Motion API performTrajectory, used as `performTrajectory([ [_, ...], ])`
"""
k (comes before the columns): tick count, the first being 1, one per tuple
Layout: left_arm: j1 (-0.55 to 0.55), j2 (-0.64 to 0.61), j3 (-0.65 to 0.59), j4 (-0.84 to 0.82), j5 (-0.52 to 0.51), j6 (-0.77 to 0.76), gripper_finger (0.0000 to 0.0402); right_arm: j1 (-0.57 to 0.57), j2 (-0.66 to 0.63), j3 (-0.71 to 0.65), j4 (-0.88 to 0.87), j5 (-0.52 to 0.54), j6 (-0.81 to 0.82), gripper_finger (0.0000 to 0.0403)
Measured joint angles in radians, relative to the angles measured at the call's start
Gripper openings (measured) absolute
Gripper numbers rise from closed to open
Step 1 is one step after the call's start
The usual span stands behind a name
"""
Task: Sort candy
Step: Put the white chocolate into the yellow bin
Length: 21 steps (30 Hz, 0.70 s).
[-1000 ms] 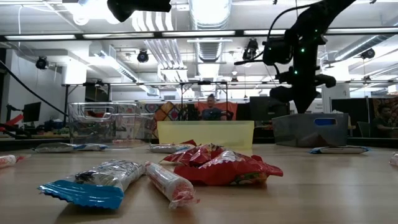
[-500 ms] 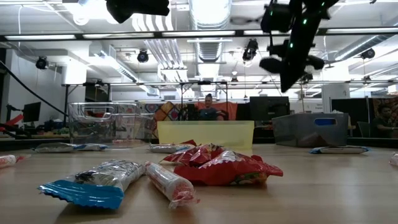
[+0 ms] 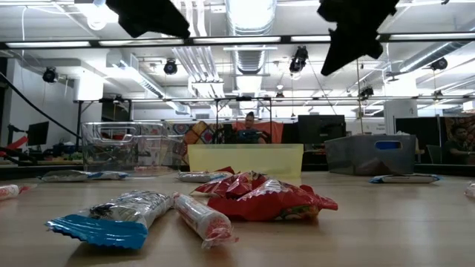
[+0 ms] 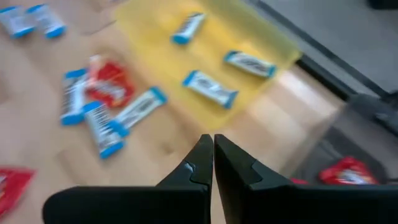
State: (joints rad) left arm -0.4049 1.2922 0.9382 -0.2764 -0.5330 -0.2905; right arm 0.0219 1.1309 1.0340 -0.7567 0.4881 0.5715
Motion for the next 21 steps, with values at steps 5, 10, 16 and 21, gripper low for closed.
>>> performTrajectory([
  [5,0.0,0.0,0.0,-0.114,0.001,-0.102,0.0077,0.117,0.021,-0.003,-0.001,0.0,0.037,0.0009],
  [10,0.0,0.0,0.0,-0.272,0.001,-0.27,0.0077,0.181,0.043,-0.005,0.001,0.001,0.065,0.0009],
  [16,0.0,0.0,-0.001,-0.485,0.003,-0.473,0.0077,0.197,0.065,-0.005,0.01,0.0,0.074,0.0009],
  [21,0.0,0.0,-0.011,-0.669,0.087,-0.592,0.0077,0.196,0.081,-0.005,0.014,0.002,0.073,0.0009],
])
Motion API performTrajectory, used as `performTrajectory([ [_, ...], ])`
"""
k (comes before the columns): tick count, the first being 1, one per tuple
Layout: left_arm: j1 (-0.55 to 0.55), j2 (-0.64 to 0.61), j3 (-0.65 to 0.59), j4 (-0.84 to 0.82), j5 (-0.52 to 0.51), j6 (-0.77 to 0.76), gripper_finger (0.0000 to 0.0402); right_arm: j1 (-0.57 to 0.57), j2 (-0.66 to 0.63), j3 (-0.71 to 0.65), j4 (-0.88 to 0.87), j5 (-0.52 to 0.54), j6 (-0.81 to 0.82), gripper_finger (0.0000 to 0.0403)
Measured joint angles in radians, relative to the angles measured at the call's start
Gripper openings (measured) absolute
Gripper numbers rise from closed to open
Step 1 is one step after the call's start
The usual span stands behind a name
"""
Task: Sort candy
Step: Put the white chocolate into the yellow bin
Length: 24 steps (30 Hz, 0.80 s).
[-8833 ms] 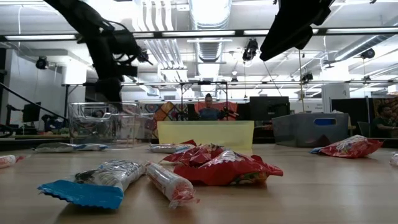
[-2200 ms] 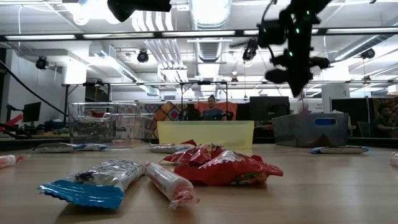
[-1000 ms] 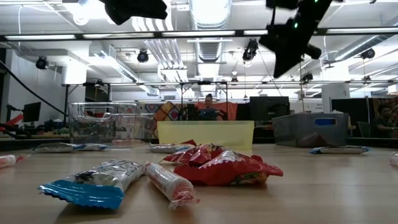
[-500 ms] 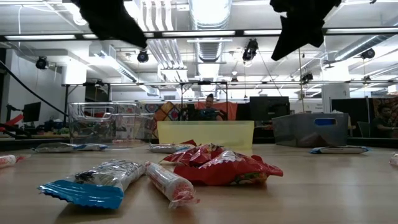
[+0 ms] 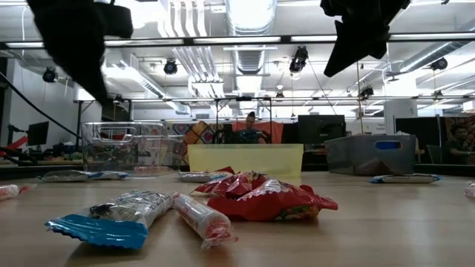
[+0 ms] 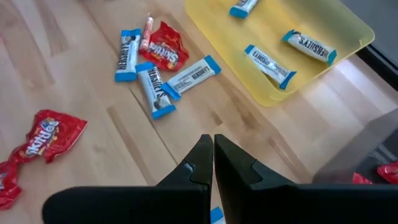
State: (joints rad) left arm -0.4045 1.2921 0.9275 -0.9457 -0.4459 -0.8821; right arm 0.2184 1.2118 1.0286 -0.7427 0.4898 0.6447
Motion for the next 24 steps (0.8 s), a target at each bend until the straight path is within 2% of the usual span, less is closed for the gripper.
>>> performTrajectory([
  [3,0.001,0.0,-0.012,-0.058,0.05,-0.078,0.0077,0.0,0.002,0.0,0.001,0.0,0.0,0.0009],
  [11,0.019,0.027,-0.048,-0.086,0.053,-0.245,0.0077,0.0,0.002,0.0,0.004,0.001,0.002,0.0009],
  [24,0.082,0.297,-0.061,-0.102,0.052,-0.288,0.0077,0.0,0.002,-0.002,0.024,0.001,0.0,0.0009],
])
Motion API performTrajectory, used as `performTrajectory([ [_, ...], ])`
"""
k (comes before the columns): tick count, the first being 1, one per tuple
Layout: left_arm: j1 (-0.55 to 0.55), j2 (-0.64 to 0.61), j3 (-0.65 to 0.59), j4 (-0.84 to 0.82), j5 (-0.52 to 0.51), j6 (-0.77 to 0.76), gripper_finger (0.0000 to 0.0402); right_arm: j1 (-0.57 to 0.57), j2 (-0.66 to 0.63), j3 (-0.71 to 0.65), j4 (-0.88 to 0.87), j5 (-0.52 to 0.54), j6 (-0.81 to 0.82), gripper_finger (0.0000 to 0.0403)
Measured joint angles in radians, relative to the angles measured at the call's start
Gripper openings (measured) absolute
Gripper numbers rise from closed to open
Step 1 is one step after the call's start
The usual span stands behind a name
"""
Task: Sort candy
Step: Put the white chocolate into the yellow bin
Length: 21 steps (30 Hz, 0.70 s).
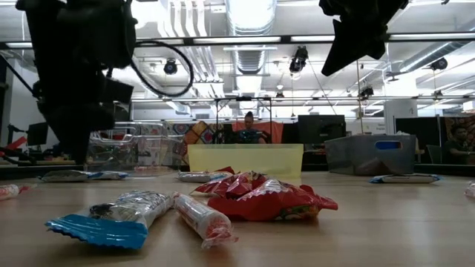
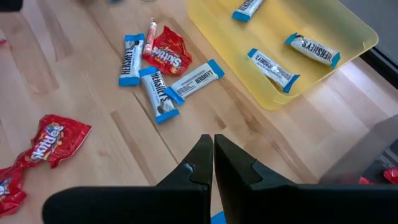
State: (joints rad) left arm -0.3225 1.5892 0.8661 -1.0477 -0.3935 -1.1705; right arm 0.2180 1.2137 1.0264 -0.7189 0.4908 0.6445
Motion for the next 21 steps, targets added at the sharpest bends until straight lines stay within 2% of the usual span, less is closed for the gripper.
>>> performTrajectory([
  [10,0.0,0.096,0.0,-0.017,-0.067,0.006,0.0077,0.0,0.0,0.0,0.001,0.0,0.011,0.0009],
  [21,0.002,0.125,-0.018,0.004,-0.069,0.014,0.0077,0.0,0.0,0.0,0.007,0.0,0.011,0.0009],
])
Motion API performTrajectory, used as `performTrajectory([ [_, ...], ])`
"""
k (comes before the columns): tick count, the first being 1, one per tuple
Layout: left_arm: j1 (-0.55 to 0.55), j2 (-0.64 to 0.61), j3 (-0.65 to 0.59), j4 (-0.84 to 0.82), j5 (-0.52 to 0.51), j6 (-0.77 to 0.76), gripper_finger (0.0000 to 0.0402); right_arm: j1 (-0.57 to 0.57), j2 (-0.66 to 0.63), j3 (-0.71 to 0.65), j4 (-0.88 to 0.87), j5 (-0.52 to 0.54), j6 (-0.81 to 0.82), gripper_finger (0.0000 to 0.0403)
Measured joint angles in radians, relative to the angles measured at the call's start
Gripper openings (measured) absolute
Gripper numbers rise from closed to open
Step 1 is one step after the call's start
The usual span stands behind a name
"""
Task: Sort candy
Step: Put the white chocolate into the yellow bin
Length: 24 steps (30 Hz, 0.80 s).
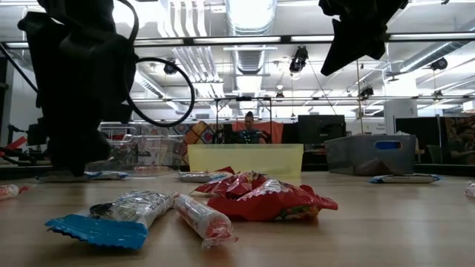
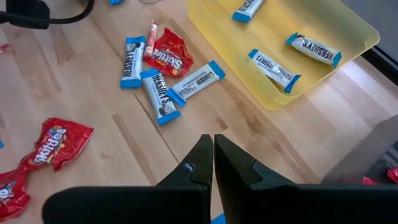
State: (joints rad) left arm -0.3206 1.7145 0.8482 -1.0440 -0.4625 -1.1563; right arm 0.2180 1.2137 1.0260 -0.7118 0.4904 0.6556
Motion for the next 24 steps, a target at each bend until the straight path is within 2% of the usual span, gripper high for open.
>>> performTrajectory([
  [10,-0.02,-0.005,0.032,0.148,0.097,0.163,0.0077,0.0,0.0,0.0,0.004,0.0,0.0,0.0009],
  [14,-0.039,-0.031,0.085,0.11,0.129,0.237,0.0077,0.0,0.0,0.0,0.005,0.0,0.0,0.0009],
  [18,-0.061,-0.077,0.117,0.117,0.135,0.413,0.0077,0.0,0.0,0.0,0.007,-0.001,-0.001,0.0009],
  [20,-0.073,-0.11,0.11,0.112,0.142,0.504,0.0077,0.0,0.0,0.0,0.007,-0.001,-0.002,0.0009],
  [24,-0.067,-0.193,0.045,0.085,0.149,0.536,0.0077,0.0,0.0,0.0,0.008,-0.001,-0.001,0.0009],
])
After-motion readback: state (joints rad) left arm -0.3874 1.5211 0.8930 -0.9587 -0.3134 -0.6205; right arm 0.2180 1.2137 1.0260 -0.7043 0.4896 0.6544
